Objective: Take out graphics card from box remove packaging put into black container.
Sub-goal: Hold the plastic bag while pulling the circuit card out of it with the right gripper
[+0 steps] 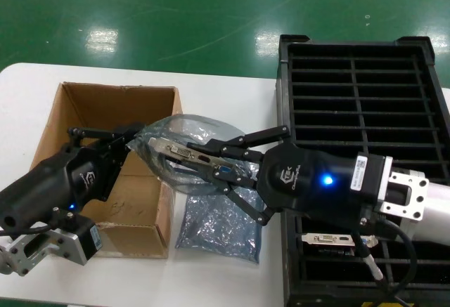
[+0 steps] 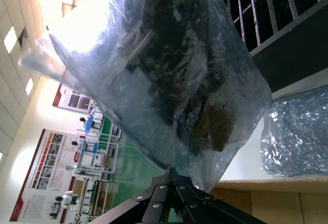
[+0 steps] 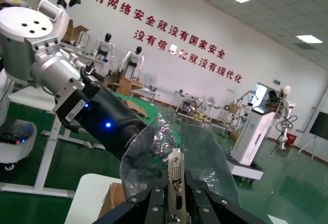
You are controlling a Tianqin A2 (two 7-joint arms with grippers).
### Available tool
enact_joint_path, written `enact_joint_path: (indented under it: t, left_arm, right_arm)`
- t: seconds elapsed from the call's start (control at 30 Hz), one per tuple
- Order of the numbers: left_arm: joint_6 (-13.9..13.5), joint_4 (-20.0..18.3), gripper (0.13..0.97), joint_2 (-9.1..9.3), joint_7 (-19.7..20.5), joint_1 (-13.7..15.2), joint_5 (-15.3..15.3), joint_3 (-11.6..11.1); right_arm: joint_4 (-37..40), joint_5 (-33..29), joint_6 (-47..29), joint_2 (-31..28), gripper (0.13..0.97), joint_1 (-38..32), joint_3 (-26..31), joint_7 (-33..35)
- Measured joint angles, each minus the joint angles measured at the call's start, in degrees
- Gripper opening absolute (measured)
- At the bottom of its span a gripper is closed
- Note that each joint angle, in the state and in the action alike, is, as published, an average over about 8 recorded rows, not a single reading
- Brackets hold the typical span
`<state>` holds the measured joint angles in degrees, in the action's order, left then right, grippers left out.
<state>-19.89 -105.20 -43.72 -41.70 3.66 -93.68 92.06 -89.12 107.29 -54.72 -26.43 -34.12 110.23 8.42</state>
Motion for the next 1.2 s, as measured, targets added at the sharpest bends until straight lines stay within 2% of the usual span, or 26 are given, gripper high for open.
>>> enact_joint_path:
  t: [0.53, 0.87, 1.2]
  left_arm:
    - [0.0, 0.0, 0.139, 0.01, 0.0, 0.0, 0.0, 0.0]
    - [0.0, 0.0, 0.139, 0.00, 0.0, 0.0, 0.0, 0.0]
    - [0.0, 0.0, 0.139, 0.00, 0.0, 0.0, 0.0, 0.0]
  right_arm:
    - [0.8, 1.6, -0.7, -0.4, 0.186, 1.0, -1.1, 0.3]
    - [-3.9, 1.1, -0.9, -2.2, 0.186, 3.5, -1.1, 1.4]
    - [-10.2, 2.3, 1.1, -4.2, 0.186, 7.1, -4.2, 2.5]
